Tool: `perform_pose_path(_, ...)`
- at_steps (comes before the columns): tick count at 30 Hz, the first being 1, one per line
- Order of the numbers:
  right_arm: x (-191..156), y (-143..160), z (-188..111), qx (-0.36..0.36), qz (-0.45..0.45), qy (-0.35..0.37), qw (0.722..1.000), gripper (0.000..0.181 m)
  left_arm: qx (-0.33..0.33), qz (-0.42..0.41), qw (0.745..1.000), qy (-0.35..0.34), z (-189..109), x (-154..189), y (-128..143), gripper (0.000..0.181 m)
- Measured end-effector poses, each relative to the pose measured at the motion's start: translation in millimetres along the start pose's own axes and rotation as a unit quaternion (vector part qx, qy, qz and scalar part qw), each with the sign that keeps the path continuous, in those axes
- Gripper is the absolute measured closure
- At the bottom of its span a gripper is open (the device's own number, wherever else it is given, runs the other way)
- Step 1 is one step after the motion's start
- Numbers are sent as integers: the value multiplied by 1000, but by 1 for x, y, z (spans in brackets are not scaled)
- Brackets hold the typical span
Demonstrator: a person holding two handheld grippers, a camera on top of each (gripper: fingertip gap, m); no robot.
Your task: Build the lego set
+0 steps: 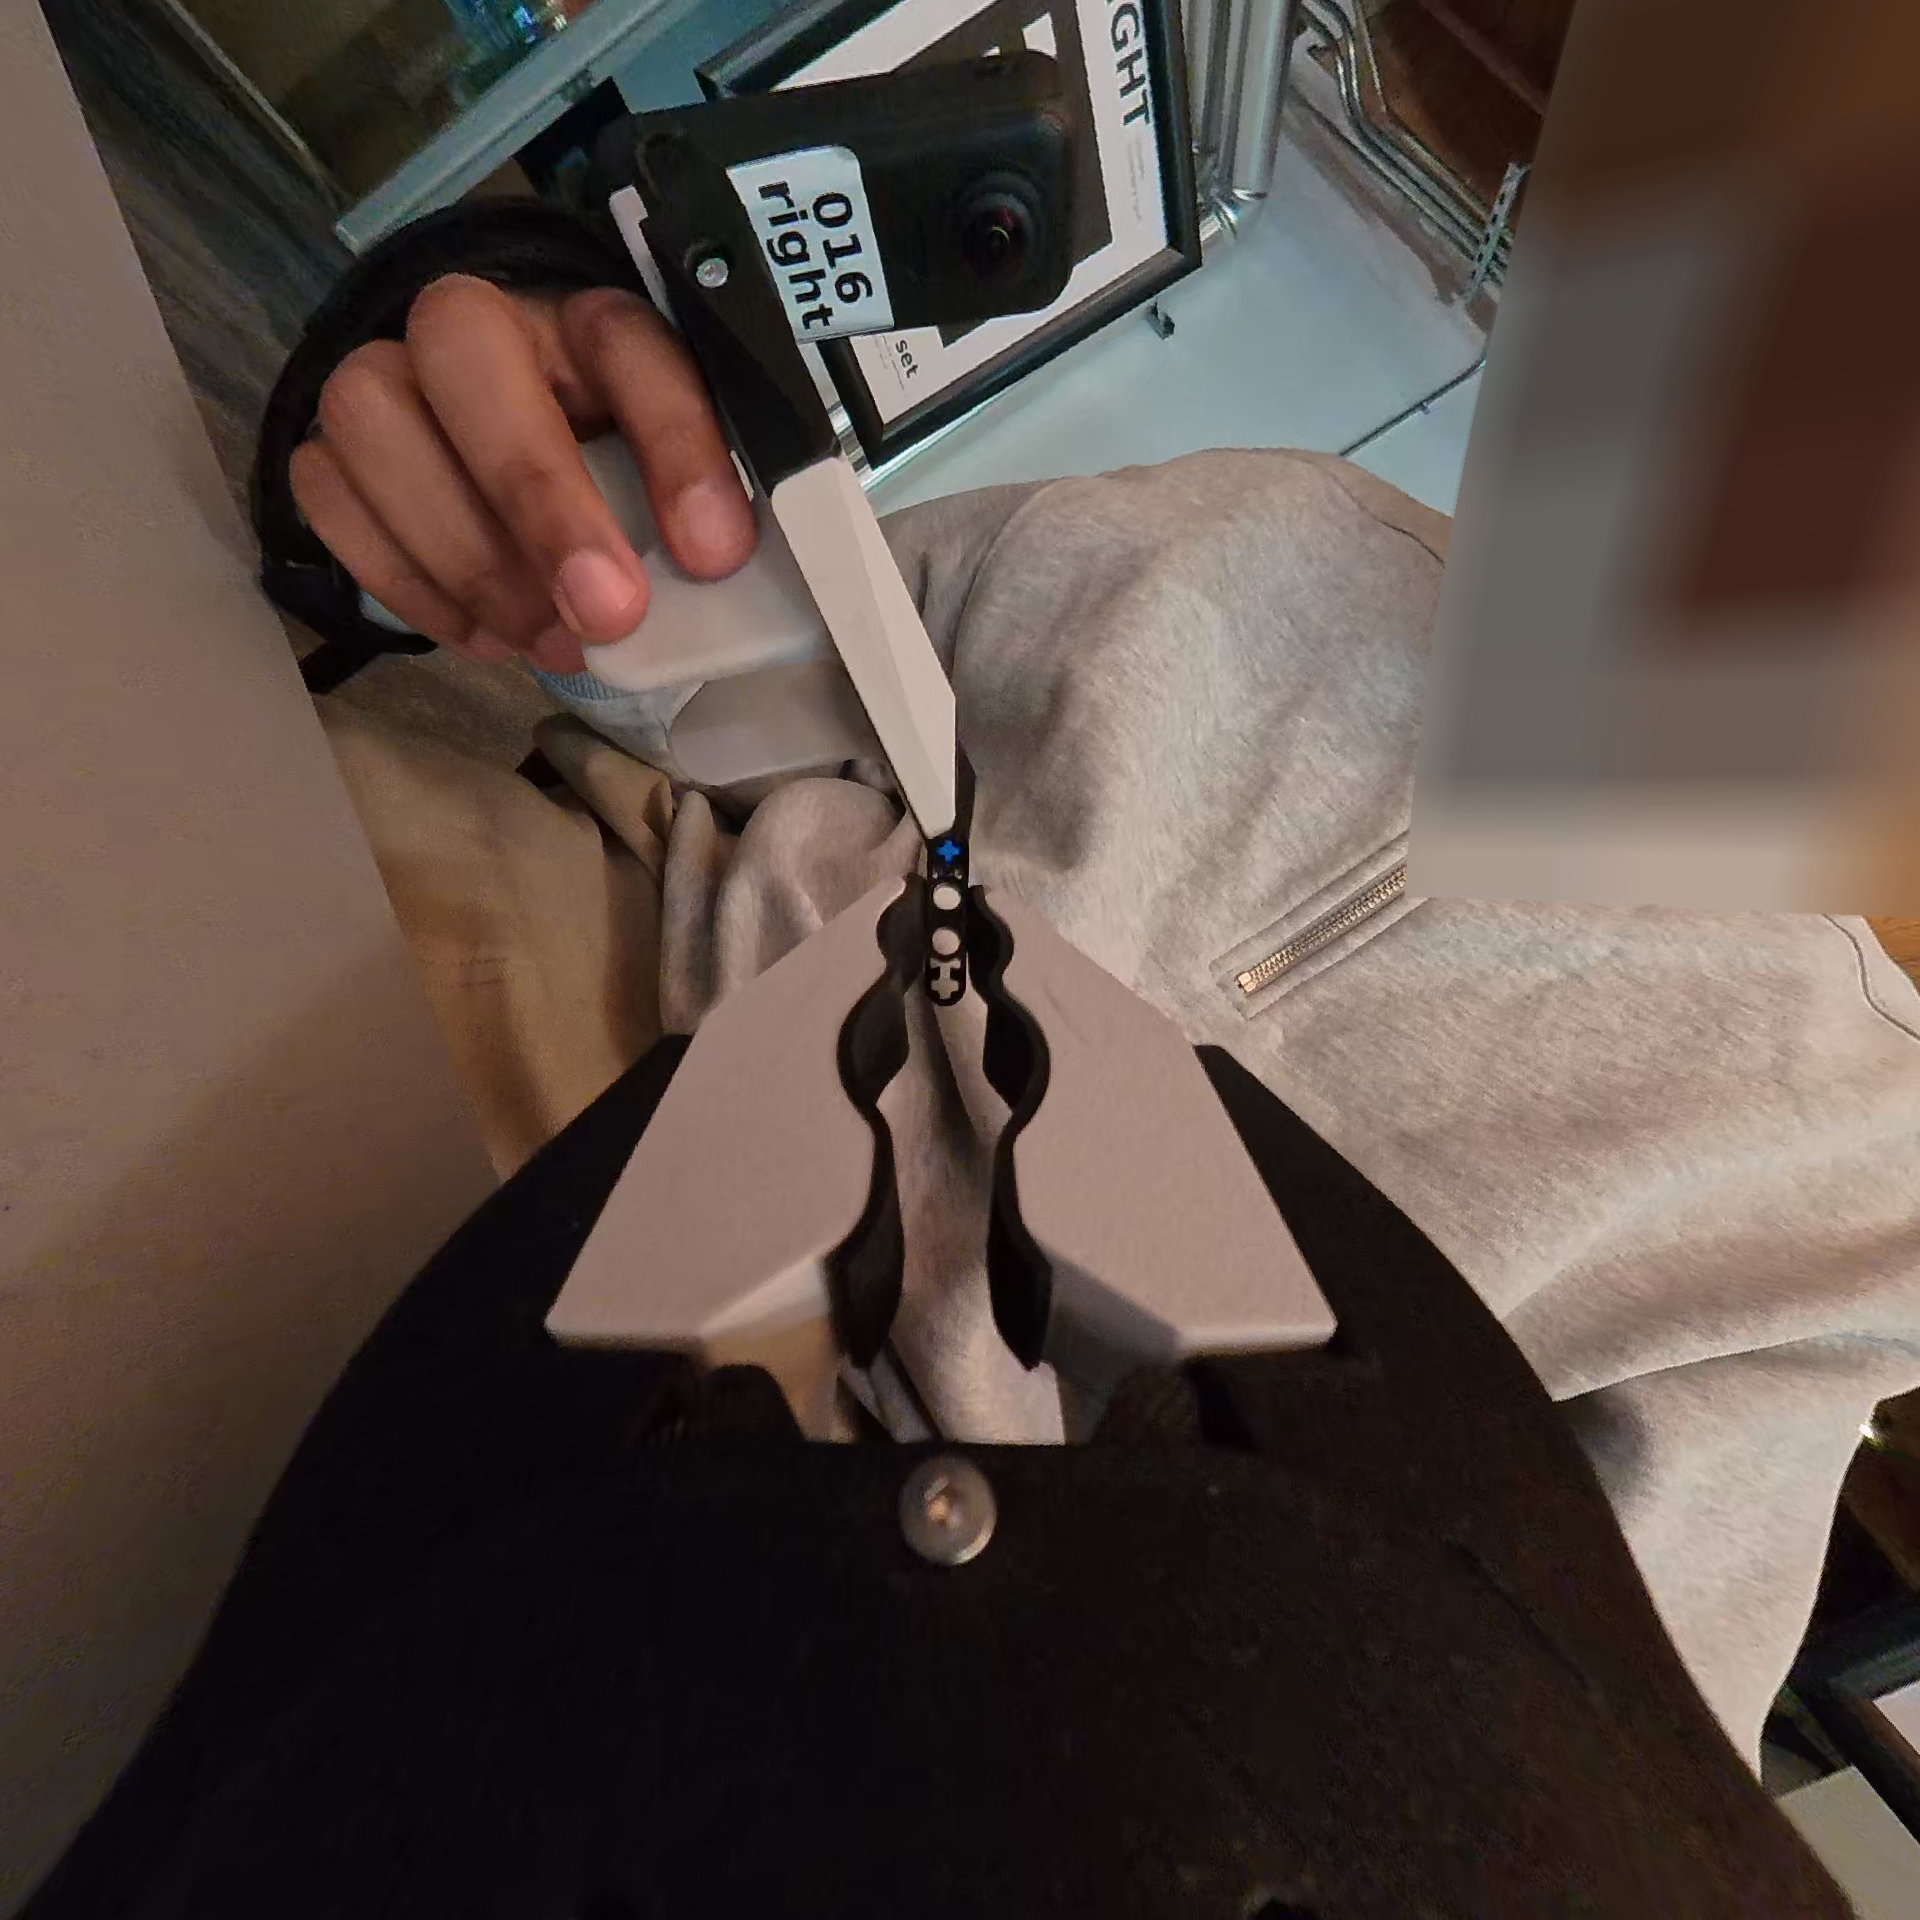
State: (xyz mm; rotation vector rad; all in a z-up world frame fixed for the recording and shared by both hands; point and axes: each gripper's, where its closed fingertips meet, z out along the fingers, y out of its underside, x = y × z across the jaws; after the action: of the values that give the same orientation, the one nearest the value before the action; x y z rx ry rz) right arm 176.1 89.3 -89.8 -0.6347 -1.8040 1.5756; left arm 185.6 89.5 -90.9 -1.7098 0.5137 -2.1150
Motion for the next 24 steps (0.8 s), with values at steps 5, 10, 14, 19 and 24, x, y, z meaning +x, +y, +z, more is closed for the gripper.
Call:
perform_pose_path(5, 1, 1, 2, -4, 11, -5, 1000, 167, 0, 0, 1000, -2, 0, -1, 0, 178)
perform_pose_path(10, 2, 3, 1, -7, 26, -14, 1000, 167, -2, 0, 1000, -11, 1, -3, 0, 177)
perform_pose_path(14, 2, 3, 2, -9, 22, -14, 1000, 167, -2, 0, 1000, -11, 1, -2, 0, 178)
perform_pose_path(19, 2, 4, 2, -14, 14, -16, 1000, 167, -7, -3, 1000, -9, 2, -2, 1, 178)
perform_pose_path(24, -2, 6, 1, -23, 13, -27, 999, 167, -16, -5, 1000, -13, 3, -4, 4, 178)
